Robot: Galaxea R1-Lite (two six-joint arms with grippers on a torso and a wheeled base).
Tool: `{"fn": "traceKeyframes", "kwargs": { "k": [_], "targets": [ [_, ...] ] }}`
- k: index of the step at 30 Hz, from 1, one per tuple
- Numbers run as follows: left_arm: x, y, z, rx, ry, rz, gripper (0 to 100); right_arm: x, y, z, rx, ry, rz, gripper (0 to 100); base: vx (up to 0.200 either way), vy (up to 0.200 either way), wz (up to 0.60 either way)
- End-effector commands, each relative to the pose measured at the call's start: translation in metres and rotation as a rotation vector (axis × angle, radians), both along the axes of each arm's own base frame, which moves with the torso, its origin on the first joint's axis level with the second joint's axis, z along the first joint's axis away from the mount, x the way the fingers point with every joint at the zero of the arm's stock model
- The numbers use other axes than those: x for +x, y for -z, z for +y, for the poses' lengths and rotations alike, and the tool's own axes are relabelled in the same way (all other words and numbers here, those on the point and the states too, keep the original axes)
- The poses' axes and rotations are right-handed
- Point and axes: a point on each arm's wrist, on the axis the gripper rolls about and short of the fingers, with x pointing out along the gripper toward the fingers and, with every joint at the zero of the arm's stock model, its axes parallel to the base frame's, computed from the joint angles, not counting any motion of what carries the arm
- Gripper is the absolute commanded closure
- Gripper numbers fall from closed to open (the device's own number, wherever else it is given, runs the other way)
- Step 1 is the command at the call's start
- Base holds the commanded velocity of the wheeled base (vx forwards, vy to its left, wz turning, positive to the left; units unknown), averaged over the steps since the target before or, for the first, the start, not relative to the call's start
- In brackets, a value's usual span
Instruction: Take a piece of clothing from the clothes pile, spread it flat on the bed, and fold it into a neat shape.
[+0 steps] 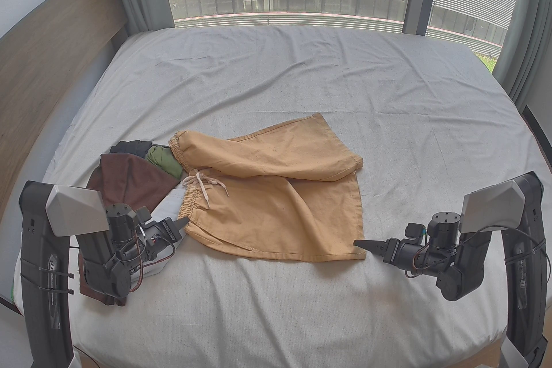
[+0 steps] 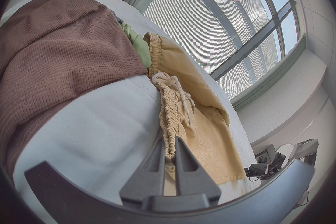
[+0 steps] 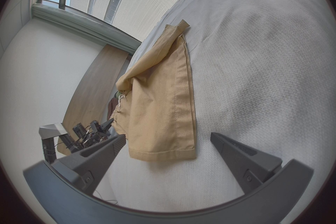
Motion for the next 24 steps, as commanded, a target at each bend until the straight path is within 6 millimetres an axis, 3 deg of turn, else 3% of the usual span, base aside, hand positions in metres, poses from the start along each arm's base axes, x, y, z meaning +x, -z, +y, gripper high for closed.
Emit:
{"fn": "traceKeyframes", "kwargs": {
  "k": [1, 24],
  "targets": [
    [0.002, -0.006, 0.003, -0.001, -0.009, -0.020, 100, 0.004, 0.013, 0.013, -0.026, 0.019, 0.001, 0, 0.000, 0.000, 0.00],
    [0.003, -0.007, 0.002, 0.000, -0.007, -0.025, 100, 0.005, 0.013, 0.028, -0.021, -0.010, 0.004, 0, 0.000, 0.000, 0.00]
  ]
}}
